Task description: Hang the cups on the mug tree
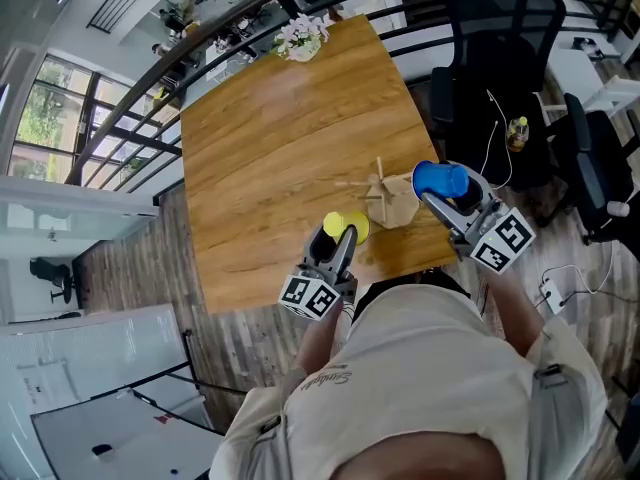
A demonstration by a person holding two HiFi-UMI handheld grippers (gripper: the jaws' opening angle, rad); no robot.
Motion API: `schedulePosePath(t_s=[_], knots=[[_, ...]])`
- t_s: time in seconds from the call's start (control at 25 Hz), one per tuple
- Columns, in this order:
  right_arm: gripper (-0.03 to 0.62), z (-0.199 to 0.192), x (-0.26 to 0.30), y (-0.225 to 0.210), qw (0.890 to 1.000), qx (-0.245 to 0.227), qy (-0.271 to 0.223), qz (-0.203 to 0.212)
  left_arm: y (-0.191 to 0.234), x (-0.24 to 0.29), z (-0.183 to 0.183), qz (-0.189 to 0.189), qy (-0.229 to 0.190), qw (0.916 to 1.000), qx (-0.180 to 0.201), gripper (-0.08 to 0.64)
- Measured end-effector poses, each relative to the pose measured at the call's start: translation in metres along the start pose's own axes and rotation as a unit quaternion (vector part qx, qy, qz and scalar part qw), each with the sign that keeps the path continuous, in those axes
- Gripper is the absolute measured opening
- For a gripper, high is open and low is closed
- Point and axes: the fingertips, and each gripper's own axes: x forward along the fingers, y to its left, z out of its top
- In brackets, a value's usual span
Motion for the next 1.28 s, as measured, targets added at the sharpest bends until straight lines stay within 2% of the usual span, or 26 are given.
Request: schedulePosePath(t_s=[0.2, 0.44, 0.56, 0.92, 1.12, 1.28], knots=[[0.272, -0.007, 0.012, -0.009, 0.998, 0.066, -0.015, -0.003, 0.004, -0.004, 0.012, 0.0, -0.006, 1.0, 0.001, 0.252], [0.272, -0.019, 0.017, -0.018, 0.987, 0.156, -0.032, -0.009, 0.003, -0.012, 0.021, -0.012, -0.027, 0.9996, 0.0, 0.252], [0.272, -0.028, 0.024, -0.018, 0.987, 0.159, -0.029, -0.011, 0.003, -0.017, 0.027, -0.027, -0.043, 0.9987, -0.002, 0.252], [0.275, -0.055, 0.037, -0.01, 0.987, 0.157, -0.013, -0.022, 0.006, -0.022, 0.023, -0.04, -0.038, 0.9985, -0.004, 0.252], [0.276, -0.063, 0.039, -0.01, 0.986, 0.165, -0.011, -0.03, 0.01, -0.028, 0.016, -0.039, -0.036, 0.9984, -0.022, 0.252], [0.279, -0.067, 0.047, -0.006, 0.985, 0.17, -0.014, -0.029, 0.017, -0.034, 0.016, -0.037, -0.034, 0.9985, -0.021, 0.252]])
